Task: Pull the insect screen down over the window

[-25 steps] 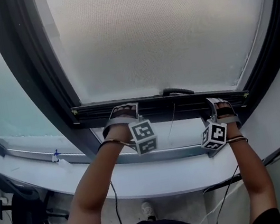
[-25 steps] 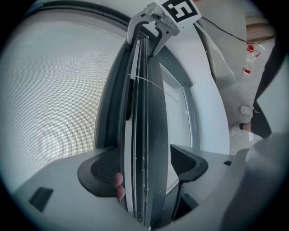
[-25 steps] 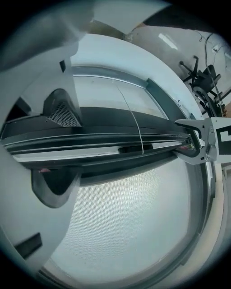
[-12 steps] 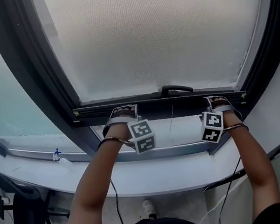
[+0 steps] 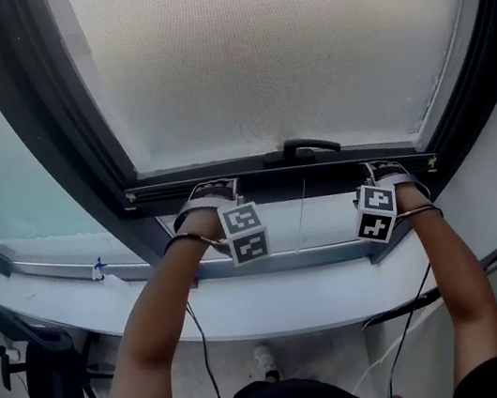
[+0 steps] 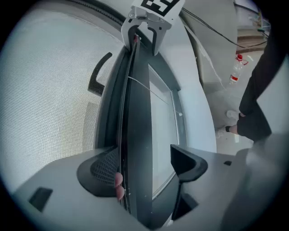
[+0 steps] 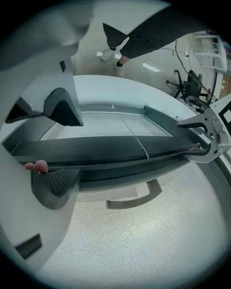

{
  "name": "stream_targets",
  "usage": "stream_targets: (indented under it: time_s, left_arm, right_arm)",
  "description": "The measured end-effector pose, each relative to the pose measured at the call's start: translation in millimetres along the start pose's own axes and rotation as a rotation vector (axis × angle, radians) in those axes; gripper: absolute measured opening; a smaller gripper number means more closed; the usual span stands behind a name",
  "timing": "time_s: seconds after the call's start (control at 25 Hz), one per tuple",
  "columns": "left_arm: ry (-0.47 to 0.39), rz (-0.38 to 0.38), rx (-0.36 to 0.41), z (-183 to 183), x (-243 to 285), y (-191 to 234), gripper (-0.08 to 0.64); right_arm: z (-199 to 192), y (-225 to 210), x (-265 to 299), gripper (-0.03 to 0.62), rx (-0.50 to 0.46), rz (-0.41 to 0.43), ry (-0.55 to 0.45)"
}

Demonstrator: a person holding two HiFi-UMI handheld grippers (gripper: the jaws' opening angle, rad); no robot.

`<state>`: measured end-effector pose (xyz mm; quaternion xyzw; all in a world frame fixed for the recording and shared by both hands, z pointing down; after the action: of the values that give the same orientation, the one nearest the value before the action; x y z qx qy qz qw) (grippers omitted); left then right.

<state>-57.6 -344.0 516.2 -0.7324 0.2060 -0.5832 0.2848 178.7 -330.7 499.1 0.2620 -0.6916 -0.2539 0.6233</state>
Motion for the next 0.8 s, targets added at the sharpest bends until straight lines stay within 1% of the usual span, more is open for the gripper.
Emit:
stream_targets:
  time_s: [0.16,0.32,0.48,0.68,0.8]
  left_arm:
    - [0.029,-0.006,0.02,-0.9,-0.2,0.3,0.357]
    - [0.039,-0.01,0.025,-1.5,-1.6,-0.6,0.357]
    - [0.008,-0.008,0.005,0.4,-1.4,-0.8,0.357]
    - [0.038,0.012,0.019,-0.8,-0.6,-1.6,0.357]
    - [0.044,-0.003,0.012,-0.4,0.1,-0.1,0.357]
  right_arm:
    - [1.0,-3.1,-1.2,0.278,0.005,0.032,-0.002]
    - [2.2,-2.0,-2.4,0.278,-0.001,0.051,-0.01]
    - [0.5,0.0,-2.1,0.278,-0.003,0.044,-0.009]
    - [1.0,-0.1,-2.7,0.278,-0.003,0.058,-0.004]
    - [1.0,-2.6,-1.2,0.278,0.002,0.059,0.001]
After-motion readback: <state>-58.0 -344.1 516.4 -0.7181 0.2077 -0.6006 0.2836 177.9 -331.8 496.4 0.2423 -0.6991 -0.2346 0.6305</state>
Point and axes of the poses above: the fingertips, and each gripper's own axes: x forward along the fingers, y to its left, z out of its top, the point moved 1 cm from there along -x, backward along the fingers, and after that the axes turned 7 degrees about -y, right-handed, at the moved point
